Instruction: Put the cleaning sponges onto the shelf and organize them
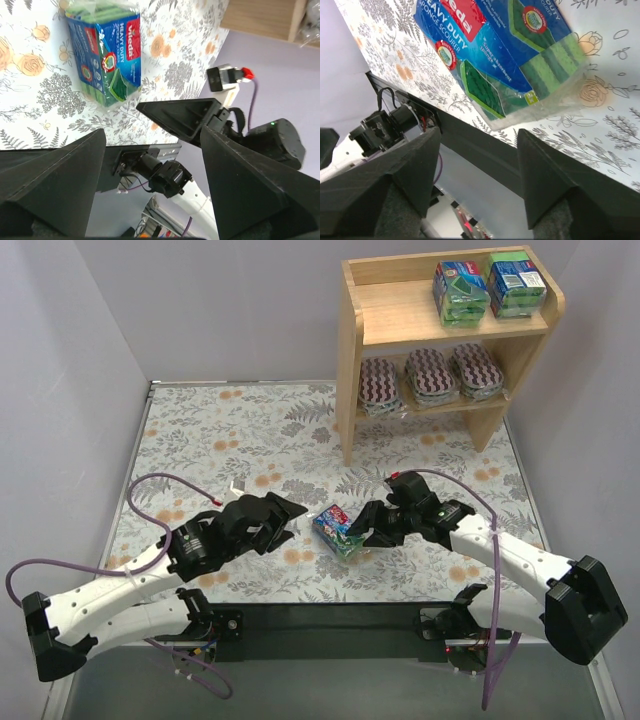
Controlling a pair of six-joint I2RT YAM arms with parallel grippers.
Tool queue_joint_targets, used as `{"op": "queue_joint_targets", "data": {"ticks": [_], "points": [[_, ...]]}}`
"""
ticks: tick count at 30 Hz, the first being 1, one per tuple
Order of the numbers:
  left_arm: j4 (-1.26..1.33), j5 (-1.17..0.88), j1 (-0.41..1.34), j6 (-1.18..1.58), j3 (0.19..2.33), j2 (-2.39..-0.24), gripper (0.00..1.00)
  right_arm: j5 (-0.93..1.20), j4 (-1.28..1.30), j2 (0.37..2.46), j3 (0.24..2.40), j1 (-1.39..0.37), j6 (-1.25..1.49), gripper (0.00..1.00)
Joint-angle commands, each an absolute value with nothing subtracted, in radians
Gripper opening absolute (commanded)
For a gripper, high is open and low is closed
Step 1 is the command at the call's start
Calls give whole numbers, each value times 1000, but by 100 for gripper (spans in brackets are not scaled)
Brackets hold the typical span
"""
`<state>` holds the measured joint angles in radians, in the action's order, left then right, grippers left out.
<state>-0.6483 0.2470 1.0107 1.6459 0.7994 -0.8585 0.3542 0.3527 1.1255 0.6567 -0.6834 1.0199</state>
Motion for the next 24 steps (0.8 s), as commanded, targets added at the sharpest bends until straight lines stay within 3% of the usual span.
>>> {"op": "queue_joint_targets", "data": {"ticks": [1,9,24], "points": [[-761,351,1008,1640,825,-819,71,325,272,1175,653,-706,1117,55],[-795,374,1008,1615,850,-792,72,316,291,1224,684,-713,1170,51],[-767,370,1008,1605,845,-807,73,293,331,1130,583,-733,1244,58]]}}
